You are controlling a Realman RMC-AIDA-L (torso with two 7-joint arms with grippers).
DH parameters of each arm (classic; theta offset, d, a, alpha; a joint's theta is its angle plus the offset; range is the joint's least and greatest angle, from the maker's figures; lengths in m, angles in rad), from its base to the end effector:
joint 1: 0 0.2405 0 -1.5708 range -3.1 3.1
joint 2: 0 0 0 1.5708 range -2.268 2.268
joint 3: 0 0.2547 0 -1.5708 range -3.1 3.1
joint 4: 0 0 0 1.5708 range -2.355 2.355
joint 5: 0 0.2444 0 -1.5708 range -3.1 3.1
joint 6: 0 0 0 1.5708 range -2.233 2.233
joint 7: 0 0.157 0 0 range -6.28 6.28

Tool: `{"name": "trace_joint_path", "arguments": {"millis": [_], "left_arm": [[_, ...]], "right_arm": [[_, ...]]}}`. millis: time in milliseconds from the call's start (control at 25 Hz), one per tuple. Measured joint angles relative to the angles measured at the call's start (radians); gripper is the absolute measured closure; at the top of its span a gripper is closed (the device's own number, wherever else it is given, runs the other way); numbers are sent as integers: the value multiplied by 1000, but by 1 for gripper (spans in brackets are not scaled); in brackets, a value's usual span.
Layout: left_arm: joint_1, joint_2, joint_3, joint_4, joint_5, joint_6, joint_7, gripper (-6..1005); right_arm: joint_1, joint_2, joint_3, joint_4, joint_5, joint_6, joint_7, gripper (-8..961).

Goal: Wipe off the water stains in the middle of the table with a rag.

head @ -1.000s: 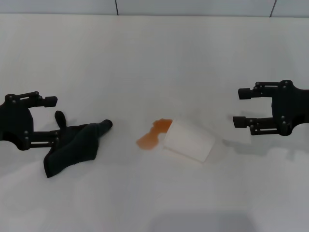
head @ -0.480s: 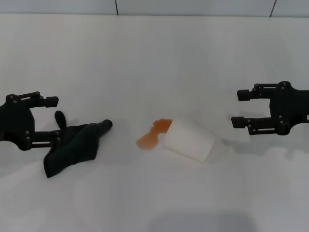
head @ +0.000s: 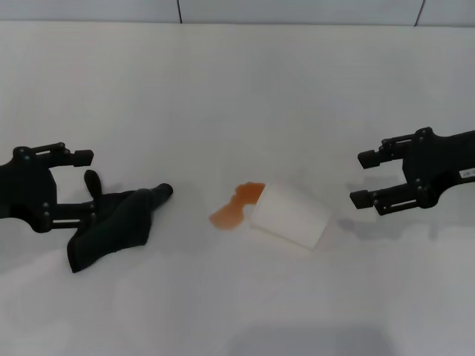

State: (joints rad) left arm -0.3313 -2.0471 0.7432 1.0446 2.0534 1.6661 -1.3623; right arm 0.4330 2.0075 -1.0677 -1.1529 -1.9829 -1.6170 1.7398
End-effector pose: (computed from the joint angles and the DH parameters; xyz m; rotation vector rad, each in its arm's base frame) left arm -0.3059 0.3289 0.0649 -2.7199 -0.3738 -0.3716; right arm 0.2236 0.3643 0.0373 -2.9074 0.4586 0.3014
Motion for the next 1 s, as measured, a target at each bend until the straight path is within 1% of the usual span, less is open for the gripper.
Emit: {"name": "trace_joint_path", "arguments": {"millis": [280,440,600,760,920,1000], "left_arm": [[6,-2,5,-1,17,10,7,153],[12,-6,8,-7,39,15,9,153],[19,-13,31,-23,55,21,16,153],[18,-14,45,-50,62,21,41,153],[12,-15,45,-56,64,21,48,153],[9,-15,45,-55,65,21,48,153]], "right_arm": [[101,0,-72,-64,-160,-3,186,198],[130,2,-117,-108,-217,20,291,195],[139,2,-173,-164,-256,23,412,193],[168,3,-252,-207,-353,21,591,133],[193,5,-332,-211,-389,24,710,74],[202,5,-369,-211,-403,32,752,76]]}}
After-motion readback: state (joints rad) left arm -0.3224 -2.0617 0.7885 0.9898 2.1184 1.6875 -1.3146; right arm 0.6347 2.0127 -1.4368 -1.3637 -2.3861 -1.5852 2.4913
